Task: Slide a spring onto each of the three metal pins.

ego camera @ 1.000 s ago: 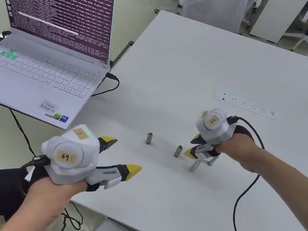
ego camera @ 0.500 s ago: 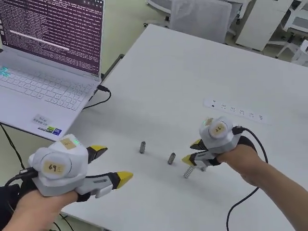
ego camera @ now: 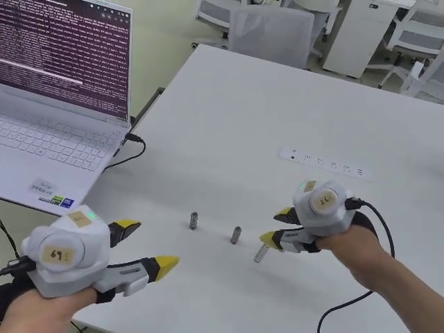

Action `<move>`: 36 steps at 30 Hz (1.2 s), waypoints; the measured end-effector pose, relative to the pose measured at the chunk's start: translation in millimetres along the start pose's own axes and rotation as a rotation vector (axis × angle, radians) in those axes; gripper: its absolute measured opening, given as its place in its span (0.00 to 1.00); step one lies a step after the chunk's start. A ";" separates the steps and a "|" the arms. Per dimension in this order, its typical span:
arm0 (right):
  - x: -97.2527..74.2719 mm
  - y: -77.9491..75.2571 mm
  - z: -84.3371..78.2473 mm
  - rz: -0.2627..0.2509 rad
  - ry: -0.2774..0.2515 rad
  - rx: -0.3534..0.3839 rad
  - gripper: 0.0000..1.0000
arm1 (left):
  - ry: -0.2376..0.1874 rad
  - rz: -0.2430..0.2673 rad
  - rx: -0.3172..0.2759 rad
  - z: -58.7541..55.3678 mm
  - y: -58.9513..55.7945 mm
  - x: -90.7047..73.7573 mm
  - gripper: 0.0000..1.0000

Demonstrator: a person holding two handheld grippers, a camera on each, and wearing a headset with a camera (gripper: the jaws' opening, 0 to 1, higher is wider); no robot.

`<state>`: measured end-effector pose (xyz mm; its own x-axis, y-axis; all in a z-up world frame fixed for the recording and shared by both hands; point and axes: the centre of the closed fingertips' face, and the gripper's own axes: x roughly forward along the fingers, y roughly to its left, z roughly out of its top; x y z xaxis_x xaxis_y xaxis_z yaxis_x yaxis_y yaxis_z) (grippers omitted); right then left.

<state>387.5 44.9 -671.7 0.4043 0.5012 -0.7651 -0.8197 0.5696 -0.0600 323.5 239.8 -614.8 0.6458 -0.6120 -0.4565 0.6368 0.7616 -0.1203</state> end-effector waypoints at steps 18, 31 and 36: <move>-44.5 3.6 -15.0 -0.079 -0.121 0.154 0.40 | 0.011 -0.025 0.026 3.8 -7.7 6.9 0.52; -80.1 -5.3 -35.6 -0.163 -0.227 0.295 0.44 | 0.014 -0.033 0.037 7.8 -8.8 13.2 0.52; -92.2 -5.3 -47.6 -0.188 -0.243 0.329 0.45 | 0.019 -0.040 0.042 8.0 -9.9 16.9 0.53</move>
<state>335.3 -35.4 -631.4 0.6499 0.4852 -0.5850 -0.5658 0.8228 0.0538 331.5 220.3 -614.3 0.6119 -0.6372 -0.4686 0.6792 0.7269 -0.1015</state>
